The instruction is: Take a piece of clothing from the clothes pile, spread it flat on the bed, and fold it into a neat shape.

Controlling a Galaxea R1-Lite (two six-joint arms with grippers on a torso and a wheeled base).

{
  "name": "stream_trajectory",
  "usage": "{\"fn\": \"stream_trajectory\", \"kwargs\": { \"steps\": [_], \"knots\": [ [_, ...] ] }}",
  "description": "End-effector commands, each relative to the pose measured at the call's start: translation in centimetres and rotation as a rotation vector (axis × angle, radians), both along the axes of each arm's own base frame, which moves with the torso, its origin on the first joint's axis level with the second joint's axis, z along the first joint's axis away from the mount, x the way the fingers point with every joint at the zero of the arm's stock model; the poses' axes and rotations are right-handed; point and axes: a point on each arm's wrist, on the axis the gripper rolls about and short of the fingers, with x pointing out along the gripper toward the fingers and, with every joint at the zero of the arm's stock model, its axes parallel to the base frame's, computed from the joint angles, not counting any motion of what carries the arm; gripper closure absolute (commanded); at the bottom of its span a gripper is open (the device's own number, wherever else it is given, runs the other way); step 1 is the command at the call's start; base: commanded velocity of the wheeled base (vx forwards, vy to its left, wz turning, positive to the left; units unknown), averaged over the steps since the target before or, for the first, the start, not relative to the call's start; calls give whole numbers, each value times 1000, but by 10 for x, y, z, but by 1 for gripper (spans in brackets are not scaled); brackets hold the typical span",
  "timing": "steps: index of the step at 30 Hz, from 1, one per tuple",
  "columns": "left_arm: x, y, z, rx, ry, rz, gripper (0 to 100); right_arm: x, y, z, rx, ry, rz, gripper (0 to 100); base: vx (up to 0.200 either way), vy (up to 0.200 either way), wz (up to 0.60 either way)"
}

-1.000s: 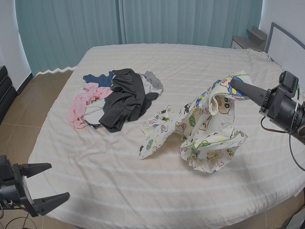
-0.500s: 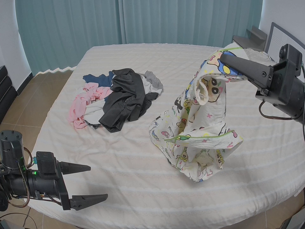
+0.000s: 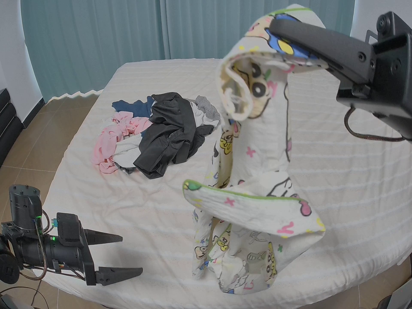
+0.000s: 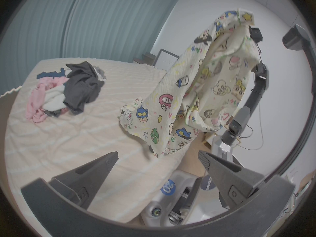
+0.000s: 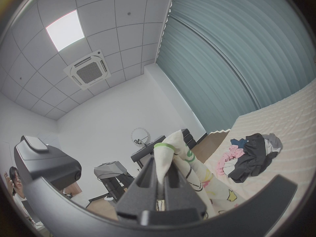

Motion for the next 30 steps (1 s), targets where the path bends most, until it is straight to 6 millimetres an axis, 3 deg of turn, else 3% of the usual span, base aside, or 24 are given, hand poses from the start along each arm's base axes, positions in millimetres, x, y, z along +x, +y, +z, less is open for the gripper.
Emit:
{"fn": "stream_trajectory", "kwargs": {
  "steps": [1, 14, 22, 30],
  "knots": [
    [3, 2, -19, 10, 85, -20, 0, 7, 20, 4, 1, -3, 30, 100, 0, 0, 0],
    [24, 3, -40, -9, 132, -40, 0, 5, 65, 8, 22, 1, 50, 100, 0, 0, 0],
    [47, 6, -60, -18, 87, 2, 0, -8, 73, 13, 39, 3, 71, 100, 0, 0, 0],
    [77, 16, -60, -29, -1, 74, 0, -16, 71, 13, 41, 6, 90, 100, 0, 0, 0]
  ]
}}
